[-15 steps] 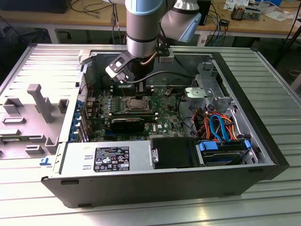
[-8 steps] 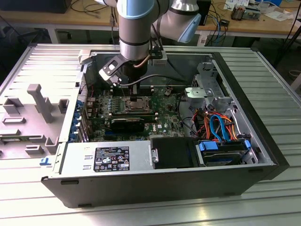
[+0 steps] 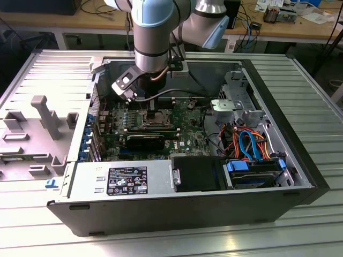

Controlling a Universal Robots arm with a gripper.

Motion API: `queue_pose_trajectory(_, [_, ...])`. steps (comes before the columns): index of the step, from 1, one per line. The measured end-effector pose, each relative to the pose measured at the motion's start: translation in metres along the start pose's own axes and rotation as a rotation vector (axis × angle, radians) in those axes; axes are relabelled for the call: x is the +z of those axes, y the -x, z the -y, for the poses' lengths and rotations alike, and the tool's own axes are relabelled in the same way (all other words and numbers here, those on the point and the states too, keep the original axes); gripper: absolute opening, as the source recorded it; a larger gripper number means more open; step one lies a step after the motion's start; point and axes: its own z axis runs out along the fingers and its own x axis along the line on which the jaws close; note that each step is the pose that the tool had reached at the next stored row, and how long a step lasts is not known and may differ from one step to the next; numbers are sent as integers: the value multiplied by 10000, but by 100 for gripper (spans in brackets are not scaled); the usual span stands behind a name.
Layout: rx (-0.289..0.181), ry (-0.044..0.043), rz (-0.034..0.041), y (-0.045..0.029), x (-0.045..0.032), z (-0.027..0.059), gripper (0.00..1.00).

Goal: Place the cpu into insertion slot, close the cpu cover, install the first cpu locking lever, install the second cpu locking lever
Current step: 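Close the cpu cover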

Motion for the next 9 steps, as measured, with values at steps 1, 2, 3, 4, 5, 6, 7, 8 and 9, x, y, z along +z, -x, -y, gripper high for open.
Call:
queue_pose_trajectory(1, [0,0,1,0,4,1,11])
queue_pose_trajectory(2, [-2,-1,1,1,11,2,11])
queue_pose_trajectory(3, [-2,-1,2,1,14,3,11])
queue_pose_trajectory(4, [-2,-2,3,1,16,3,11])
queue_pose_trajectory(5, [-1,-2,4,1,17,3,11])
queue_pose_trajectory(6, [-1,-1,3,1,18,3,11])
queue_pose_trajectory(7, [0,-1,1,1,17,3,11])
queue_pose_trajectory(8, [0,3,-3,1,0,3,11])
queue_pose_trajectory(9, [0,0,0,0,-29,4,11])
